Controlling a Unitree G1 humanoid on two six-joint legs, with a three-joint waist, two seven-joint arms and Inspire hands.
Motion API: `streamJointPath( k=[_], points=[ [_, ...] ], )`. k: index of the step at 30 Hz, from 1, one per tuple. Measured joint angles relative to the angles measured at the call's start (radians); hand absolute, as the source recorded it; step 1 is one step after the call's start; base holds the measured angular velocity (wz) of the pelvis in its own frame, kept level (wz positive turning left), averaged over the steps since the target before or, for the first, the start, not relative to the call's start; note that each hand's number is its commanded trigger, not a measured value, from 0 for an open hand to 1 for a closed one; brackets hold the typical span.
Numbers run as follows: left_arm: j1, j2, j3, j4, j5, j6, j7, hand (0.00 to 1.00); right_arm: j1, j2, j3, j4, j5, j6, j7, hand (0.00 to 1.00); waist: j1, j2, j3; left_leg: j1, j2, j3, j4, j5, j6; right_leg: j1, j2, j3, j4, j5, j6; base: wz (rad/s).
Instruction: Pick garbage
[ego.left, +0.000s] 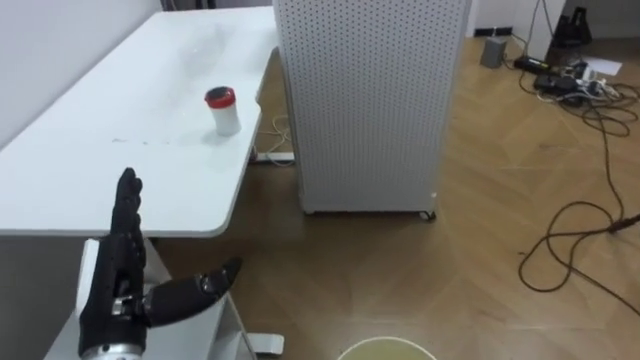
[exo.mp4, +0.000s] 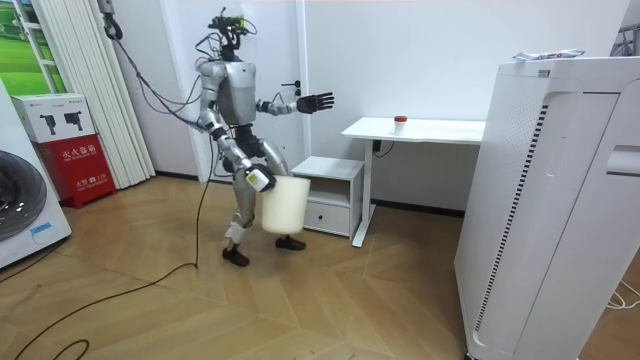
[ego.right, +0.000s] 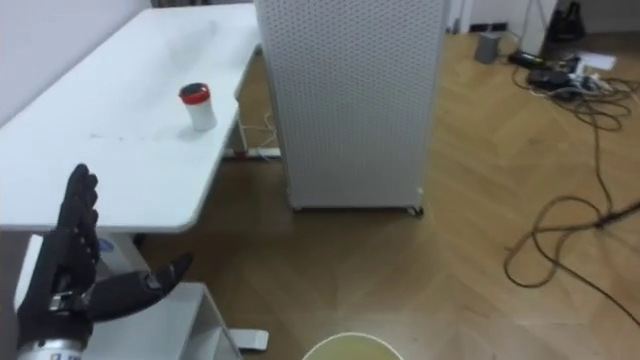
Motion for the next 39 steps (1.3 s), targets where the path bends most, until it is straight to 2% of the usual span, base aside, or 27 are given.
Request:
streamJointPath(
  k=[1, 2, 3, 4, 5, 6, 8, 9, 10, 11, 12, 13, 14, 15, 17, 18, 19, 21, 22, 23, 24, 25, 26, 27, 30, 31, 39],
  points=[
    [-0.003, 0.007, 0.002, -0.002, -0.003, -0.009, -0.001, 0.00, 0.002, 0.004, 0.009, -0.009, 0.000, 0.004, -0.001, 1.00, 0.001, -0.010, -0.0152, 0.006, -0.020, 0.017, 0.038, -0.037, 0.051, 0.017, -0.031, -0.012, 0.029, -0.014, 0.029, 0.00],
    [-0.016, 0.009, 0.003, 0.003, -0.006, -0.010, -0.001, 0.00, 0.003, 0.004, 0.013, -0.029, -0.001, 0.005, 0.001, 1.00, 0.005, -0.031, -0.0013, 0.018, -0.034, 0.041, 0.076, -0.074, 0.072, 0.006, -0.069, -0.018, 0.123, -0.017, 0.039, 0.00],
    [-0.016, 0.007, 0.002, 0.004, -0.011, -0.009, -0.002, 0.00, 0.005, 0.004, 0.014, -0.039, 0.000, 0.005, 0.001, 1.00, 0.005, -0.033, -0.0016, 0.021, -0.035, 0.049, 0.101, -0.096, 0.078, -0.002, -0.082, -0.017, 0.169, -0.008, 0.044, 0.00],
    [-0.015, 0.006, 0.002, 0.004, -0.012, -0.009, -0.009, 0.00, 0.009, 0.004, 0.014, -0.061, 0.000, 0.004, 0.000, 1.00, 0.004, -0.034, -0.0021, 0.027, -0.035, 0.054, 0.153, -0.148, 0.084, -0.016, -0.097, -0.006, 0.244, 0.018, 0.061, -0.03],
    [-0.016, 0.008, 0.003, 0.004, -0.012, -0.009, -0.015, 0.00, 0.005, 0.006, 0.014, -0.084, 0.000, 0.004, -0.001, 1.00, 0.003, -0.032, -0.0020, 0.037, -0.036, 0.055, 0.187, -0.189, 0.087, -0.039, -0.105, -0.007, 0.317, 0.055, 0.063, -0.05],
    [-0.016, 0.008, 0.003, 0.004, -0.016, -0.009, -0.015, 0.00, 0.003, 0.008, 0.013, -0.096, 0.000, 0.004, -0.002, 1.00, 0.001, -0.030, -0.0027, 0.044, -0.037, 0.055, 0.198, -0.206, 0.089, -0.050, -0.111, -0.008, 0.351, 0.079, 0.060, -0.09],
    [-0.019, 0.009, 0.004, 0.004, -0.021, -0.009, -0.013, 0.00, -0.004, 0.011, 0.017, -0.123, -0.001, 0.001, 0.000, 1.00, -0.011, -0.023, -0.0023, 0.090, -0.045, 0.055, 0.195, -0.250, 0.096, -0.095, -0.131, -0.007, 0.472, 0.217, 0.048, -0.08],
    [-0.021, 0.009, 0.003, 0.007, -0.020, -0.009, -0.012, 0.00, -0.005, 0.011, 0.019, -0.123, -0.001, 0.001, 0.000, 1.00, -0.012, -0.020, -0.0009, 0.106, -0.048, 0.051, 0.185, -0.255, 0.099, -0.105, -0.135, -0.001, 0.497, 0.264, 0.043, -0.07],
    [-0.022, 0.009, 0.001, 0.012, -0.020, -0.009, -0.008, 0.00, -0.004, 0.009, 0.023, -0.123, 0.004, 0.001, -0.001, 1.00, -0.010, -0.008, 0.0047, 0.142, -0.049, 0.046, 0.156, -0.263, 0.099, -0.134, -0.129, 0.019, 0.537, 0.311, 0.043, -0.17],
    [-0.023, 0.008, 0.001, 0.012, -0.019, -0.009, 0.005, 0.00, -0.004, 0.007, 0.023, -0.126, 0.014, 0.000, -0.007, 1.00, -0.002, 0.008, 0.0079, 0.168, -0.040, 0.043, 0.133, -0.272, 0.095, -0.189, -0.113, 0.021, 0.564, 0.269, 0.040, -0.23],
    [-0.024, 0.007, 0.003, 0.012, -0.019, -0.009, 0.012, 0.00, -0.005, 0.007, 0.023, -0.127, 0.015, 0.000, -0.011, 1.00, 0.001, 0.018, 0.0105, 0.180, -0.032, 0.043, 0.123, -0.275, 0.095, -0.221, -0.094, 0.018, 0.559, 0.242, 0.035, -0.14],
    [-0.027, 0.007, 0.003, 0.013, -0.020, -0.009, 0.021, 0.00, -0.006, 0.006, 0.024, -0.128, 0.021, 0.000, -0.012, 1.00, -0.002, 0.037, 0.0146, 0.198, -0.019, 0.027, 0.105, -0.277, 0.091, -0.276, -0.056, 0.015, 0.523, 0.199, 0.025, 0.23],
    [-0.031, 0.007, 0.002, 0.014, -0.019, -0.010, 0.025, 0.00, -0.003, 0.008, 0.029, -0.127, 0.022, 0.000, -0.011, 1.00, -0.017, 0.044, 0.0151, 0.215, -0.015, 0.000, 0.082, -0.274, 0.087, -0.319, -0.016, 0.015, 0.437, 0.176, 0.024, 0.42],
    [-0.032, 0.006, 0.001, 0.017, -0.019, -0.010, 0.025, 0.00, -0.002, 0.009, 0.033, -0.127, 0.020, 0.000, -0.010, 1.00, -0.027, 0.043, 0.0149, 0.224, -0.015, -0.011, 0.072, -0.272, 0.084, -0.327, 0.001, 0.019, 0.378, 0.174, 0.022, 0.67],
    [-0.034, 0.006, -0.022, 0.032, -0.021, -0.009, 0.031, 0.00, -0.001, 0.009, 0.042, -0.128, 0.018, 0.000, -0.013, 1.00, -0.050, 0.040, 0.0138, 0.261, -0.019, -0.064, 0.048, -0.273, 0.075, -0.326, 0.054, 0.030, 0.076, 0.200, 0.003, 0.82],
    [-0.034, 0.006, -0.035, 0.034, -0.023, -0.008, 0.032, 0.00, 0.001, 0.009, 0.047, -0.128, 0.018, 0.000, -0.019, 1.00, -0.062, 0.038, 0.0132, 0.277, -0.020, -0.097, 0.046, -0.279, 0.064, -0.319, 0.077, 0.041, 0.016, 0.292, -0.010, 0.84],
    [-0.034, 0.001, -0.041, 0.035, -0.022, -0.007, 0.032, 0.00, 0.006, 0.007, 0.051, -0.127, 0.013, 0.001, -0.022, 1.00, -0.065, 0.039, 0.0111, 0.285, -0.018, -0.113, 0.043, -0.278, 0.059, -0.308, 0.085, 0.044, 0.014, 0.295, -0.016, 0.68],
    [-0.035, -0.001, -0.044, 0.034, -0.021, -0.007, 0.033, 0.00, 0.009, 0.008, 0.052, -0.128, -0.001, 0.001, -0.022, 1.00, -0.047, 0.034, 0.0079, 0.313, -0.007, -0.156, 0.012, -0.262, 0.031, -0.263, 0.101, 0.035, -0.032, 0.297, -0.028, 0.27],
    [-0.035, 0.001, -0.041, 0.034, -0.022, -0.006, 0.034, 0.00, 0.004, 0.010, 0.054, -0.128, -0.002, 0.000, -0.021, 1.00, -0.041, 0.034, 0.0078, 0.322, 0.008, -0.167, 0.001, -0.253, 0.014, -0.230, 0.116, 0.026, -0.077, 0.304, -0.039, 0.28],
    [-0.035, 0.002, -0.041, 0.035, -0.023, -0.006, 0.035, 0.00, -0.004, 0.009, 0.054, -0.128, -0.001, -0.001, -0.020, 1.00, -0.039, 0.032, 0.0087, 0.308, 0.021, -0.168, 0.036, -0.244, -0.011, -0.191, 0.130, 0.043, -0.124, 0.309, -0.046, 0.43],
    [-0.035, 0.001, -0.043, 0.035, -0.028, -0.005, 0.034, 0.00, -0.009, 0.009, 0.054, -0.129, 0.003, -0.003, -0.021, 1.00, -0.038, 0.020, 0.0134, 0.276, 0.024, -0.178, 0.062, -0.249, -0.041, -0.167, 0.137, 0.094, -0.148, 0.310, -0.045, 0.49],
    [-0.040, 0.001, -0.046, 0.035, -0.030, -0.005, 0.034, 0.00, -0.009, 0.009, 0.052, -0.131, 0.009, -0.006, -0.023, 1.00, -0.040, 0.017, 0.0137, 0.255, 0.025, -0.193, 0.040, -0.247, -0.044, -0.164, 0.139, 0.116, -0.153, 0.310, -0.044, 0.62],
    [-0.055, 0.001, -0.055, 0.030, -0.029, -0.005, 0.035, 0.00, -0.013, 0.002, 0.046, -0.132, 0.022, -0.008, -0.024, 1.00, -0.040, 0.020, 0.0109, 0.206, 0.043, -0.218, -0.022, -0.208, -0.074, -0.172, 0.147, 0.135, -0.153, 0.308, -0.040, 0.41],
    [-0.054, 0.001, -0.056, 0.029, -0.022, -0.005, 0.041, 0.00, -0.019, 0.000, 0.044, -0.128, 0.018, -0.004, -0.026, 1.00, -0.022, 0.011, 0.0083, 0.196, 0.053, -0.189, -0.016, -0.181, -0.034, -0.177, 0.148, 0.131, -0.154, 0.301, -0.027, 0.23],
    [-0.042, 0.004, -0.047, 0.028, -0.020, -0.004, 0.072, 0.00, -0.026, 0.000, 0.042, -0.134, 0.008, -0.005, -0.023, 1.00, -0.001, 0.011, 0.0087, 0.218, 0.053, -0.180, -0.017, -0.180, -0.033, -0.149, 0.149, 0.078, -0.194, 0.301, -0.026, -0.13],
    [-0.041, 0.008, -0.039, 0.028, -0.021, -0.004, 0.075, 0.00, -0.025, 0.000, 0.042, -0.142, 0.008, -0.006, -0.013, 1.00, 0.002, 0.012, 0.0083, 0.230, 0.052, -0.183, -0.021, -0.180, -0.034, -0.128, 0.146, 0.046, -0.209, 0.302, -0.027, -0.09],
    [-0.046, 0.004, -0.037, 0.030, -0.021, -0.004, 0.076, 0.00, -0.019, 0.000, 0.050, -0.157, -0.006, -0.018, 0.005, 1.00, -0.061, 0.030, 0.0074, 0.273, 0.051, -0.199, -0.088, -0.178, -0.037, -0.072, 0.145, -0.020, -0.246, 0.303, -0.034, 0.14]
  ],
)
